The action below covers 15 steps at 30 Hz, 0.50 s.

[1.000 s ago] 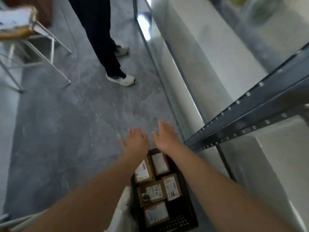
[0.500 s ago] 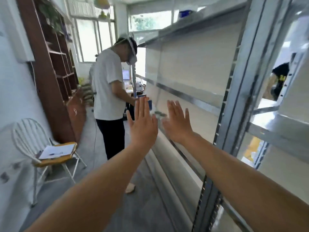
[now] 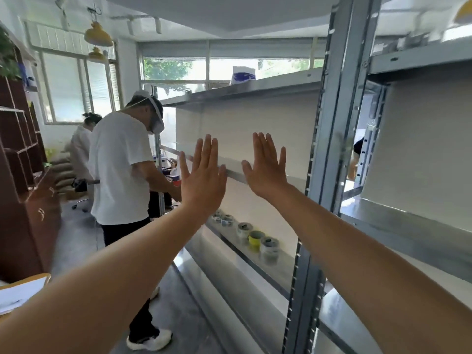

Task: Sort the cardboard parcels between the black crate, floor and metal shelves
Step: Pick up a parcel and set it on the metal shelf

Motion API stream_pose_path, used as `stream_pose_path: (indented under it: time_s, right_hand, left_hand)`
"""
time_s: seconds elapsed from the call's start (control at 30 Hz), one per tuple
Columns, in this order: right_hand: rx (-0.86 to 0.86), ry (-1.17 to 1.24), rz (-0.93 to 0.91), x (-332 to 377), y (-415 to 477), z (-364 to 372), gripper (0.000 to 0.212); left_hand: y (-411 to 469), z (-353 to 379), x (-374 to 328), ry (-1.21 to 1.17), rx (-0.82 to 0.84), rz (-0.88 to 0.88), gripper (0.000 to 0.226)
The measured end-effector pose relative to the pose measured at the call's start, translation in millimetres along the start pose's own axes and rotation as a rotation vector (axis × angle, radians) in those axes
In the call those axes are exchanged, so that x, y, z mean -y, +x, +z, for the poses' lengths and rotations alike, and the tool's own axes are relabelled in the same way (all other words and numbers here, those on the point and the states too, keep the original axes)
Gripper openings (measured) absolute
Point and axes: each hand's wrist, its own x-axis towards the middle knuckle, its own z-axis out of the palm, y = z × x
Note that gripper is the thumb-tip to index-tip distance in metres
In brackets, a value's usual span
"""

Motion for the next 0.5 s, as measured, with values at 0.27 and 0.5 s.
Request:
stream_pose_path:
  time_s: [0.27, 0.5]
  right_hand:
    - [-0.097, -0.167, 0.077, -8, -16, -27, 0.067]
    - [-0.092, -0.438, 0.227, -71, -75, -72, 0.068]
  left_hand:
    - [14, 8, -29, -0.107, 0.02, 0.137, 0.061]
    - [-14, 22, -118, -0.368, 0.12, 0.245, 0.061]
